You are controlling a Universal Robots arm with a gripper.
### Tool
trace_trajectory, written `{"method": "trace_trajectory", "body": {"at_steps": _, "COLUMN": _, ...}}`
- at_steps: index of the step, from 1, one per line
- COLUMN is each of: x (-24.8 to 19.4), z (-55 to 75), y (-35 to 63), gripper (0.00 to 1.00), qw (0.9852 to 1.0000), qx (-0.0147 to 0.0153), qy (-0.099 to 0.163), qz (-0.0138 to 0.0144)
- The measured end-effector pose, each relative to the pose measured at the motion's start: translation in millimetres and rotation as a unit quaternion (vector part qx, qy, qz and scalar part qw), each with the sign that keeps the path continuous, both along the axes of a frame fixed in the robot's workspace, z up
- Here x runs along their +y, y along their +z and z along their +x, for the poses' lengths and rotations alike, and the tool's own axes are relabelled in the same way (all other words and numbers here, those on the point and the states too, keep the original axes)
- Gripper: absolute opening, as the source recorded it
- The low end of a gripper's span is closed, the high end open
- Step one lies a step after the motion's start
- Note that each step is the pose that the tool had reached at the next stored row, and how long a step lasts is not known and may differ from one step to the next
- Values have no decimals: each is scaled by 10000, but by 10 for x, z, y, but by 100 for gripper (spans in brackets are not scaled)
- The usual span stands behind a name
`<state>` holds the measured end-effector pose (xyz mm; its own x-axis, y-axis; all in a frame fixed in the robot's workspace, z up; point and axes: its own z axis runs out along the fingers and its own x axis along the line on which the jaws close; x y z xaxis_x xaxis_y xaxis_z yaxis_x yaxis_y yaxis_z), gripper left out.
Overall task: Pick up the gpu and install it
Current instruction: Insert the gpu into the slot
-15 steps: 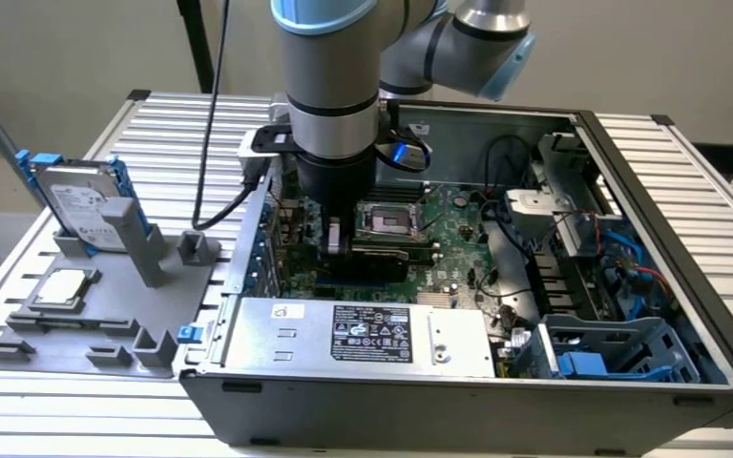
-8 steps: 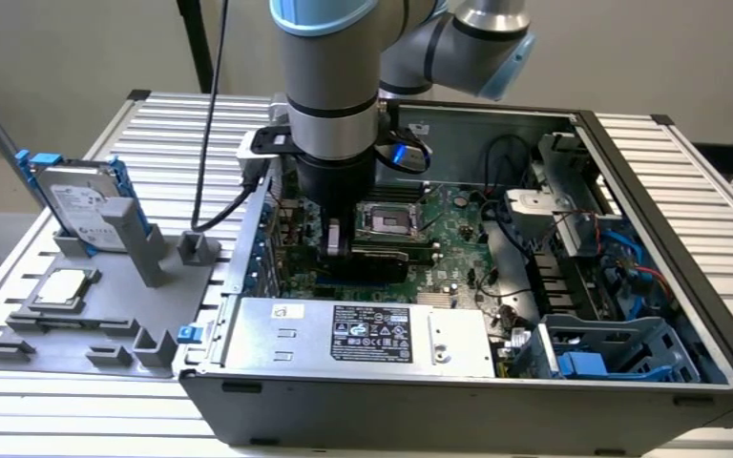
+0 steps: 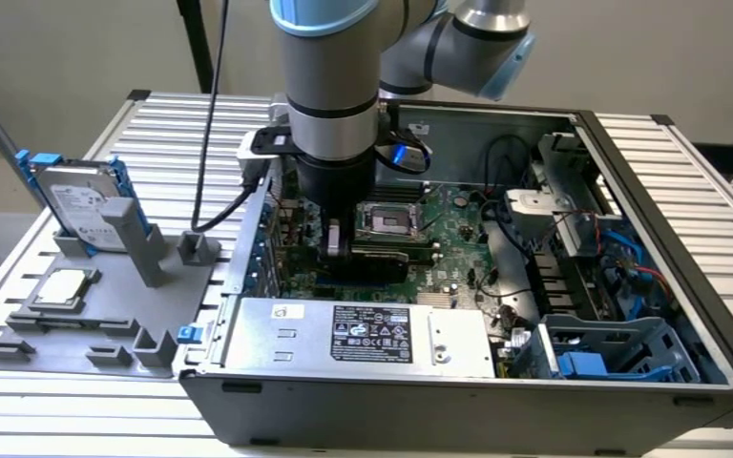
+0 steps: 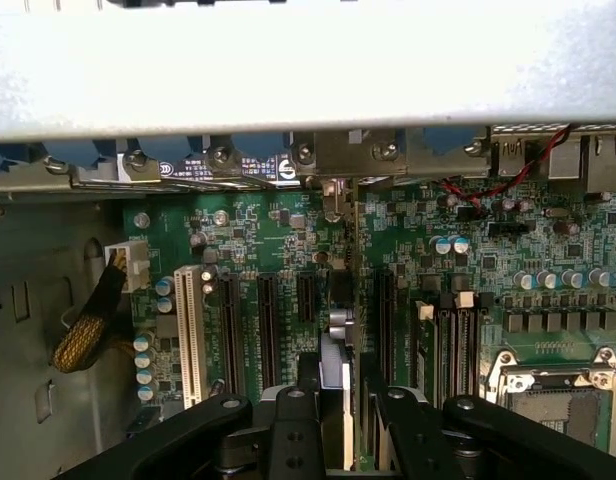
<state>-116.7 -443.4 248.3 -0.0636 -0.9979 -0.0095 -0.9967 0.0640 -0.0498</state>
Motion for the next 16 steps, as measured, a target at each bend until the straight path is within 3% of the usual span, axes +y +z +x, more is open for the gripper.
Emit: {"method": "trace_trajectory", "body": {"at_steps": 16, "x": 0, "z": 0, "y": -28, "gripper": 27, "qw": 10000, "qx": 0, "qy": 0, "qz": 1}}
